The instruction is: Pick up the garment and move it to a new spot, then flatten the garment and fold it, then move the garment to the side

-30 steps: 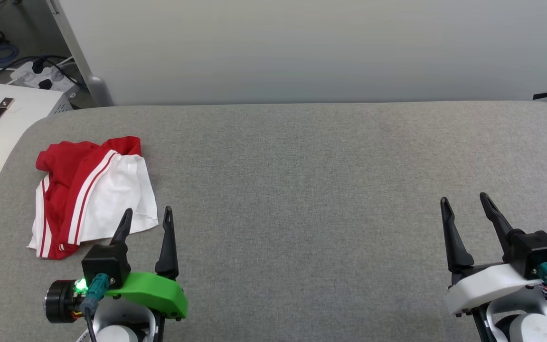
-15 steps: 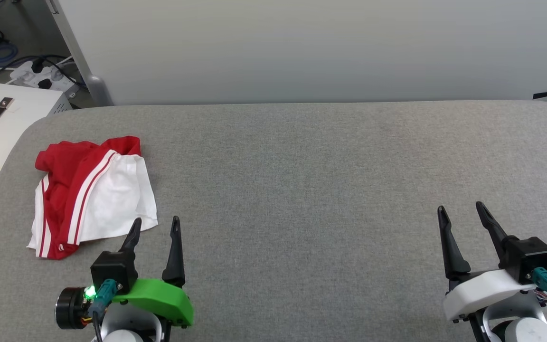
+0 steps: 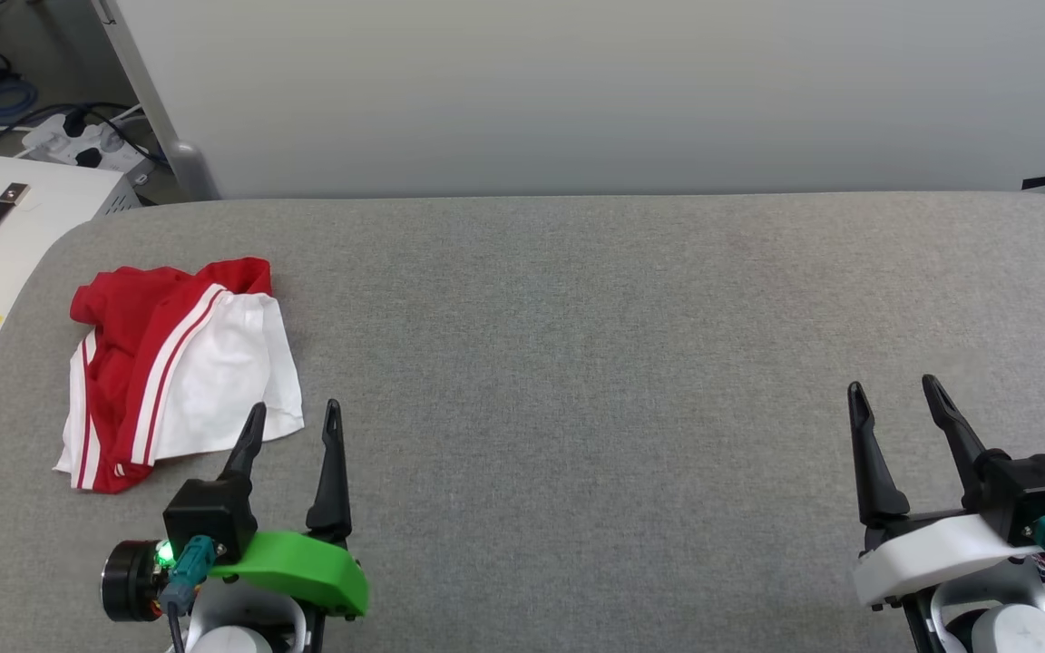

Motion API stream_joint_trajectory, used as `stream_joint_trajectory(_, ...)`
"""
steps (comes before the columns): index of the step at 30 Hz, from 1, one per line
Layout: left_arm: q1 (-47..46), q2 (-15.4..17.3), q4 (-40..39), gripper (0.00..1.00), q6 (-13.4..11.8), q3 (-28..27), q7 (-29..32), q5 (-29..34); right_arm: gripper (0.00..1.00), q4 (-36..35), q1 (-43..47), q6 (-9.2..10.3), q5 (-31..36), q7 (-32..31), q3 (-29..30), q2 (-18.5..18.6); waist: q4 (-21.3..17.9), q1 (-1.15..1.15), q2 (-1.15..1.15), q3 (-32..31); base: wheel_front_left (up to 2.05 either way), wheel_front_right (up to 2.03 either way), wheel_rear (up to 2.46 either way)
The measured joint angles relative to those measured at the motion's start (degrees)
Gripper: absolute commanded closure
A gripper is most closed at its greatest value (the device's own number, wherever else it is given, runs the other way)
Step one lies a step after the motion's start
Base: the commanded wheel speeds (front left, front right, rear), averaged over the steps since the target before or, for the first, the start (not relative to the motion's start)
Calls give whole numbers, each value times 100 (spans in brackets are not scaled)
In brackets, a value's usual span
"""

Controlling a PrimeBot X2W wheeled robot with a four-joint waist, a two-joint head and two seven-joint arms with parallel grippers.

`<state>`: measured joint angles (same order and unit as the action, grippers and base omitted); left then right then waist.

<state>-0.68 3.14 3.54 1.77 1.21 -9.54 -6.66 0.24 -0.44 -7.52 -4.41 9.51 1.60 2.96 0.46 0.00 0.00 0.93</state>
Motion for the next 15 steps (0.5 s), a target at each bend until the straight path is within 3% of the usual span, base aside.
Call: stream_joint_trajectory(15, 1, -1, 393, 0, 53, 62, -171, -181, 0, 249, 4, 0, -85, 174, -12, 0, 13, 0, 0, 28, 0, 0, 0)
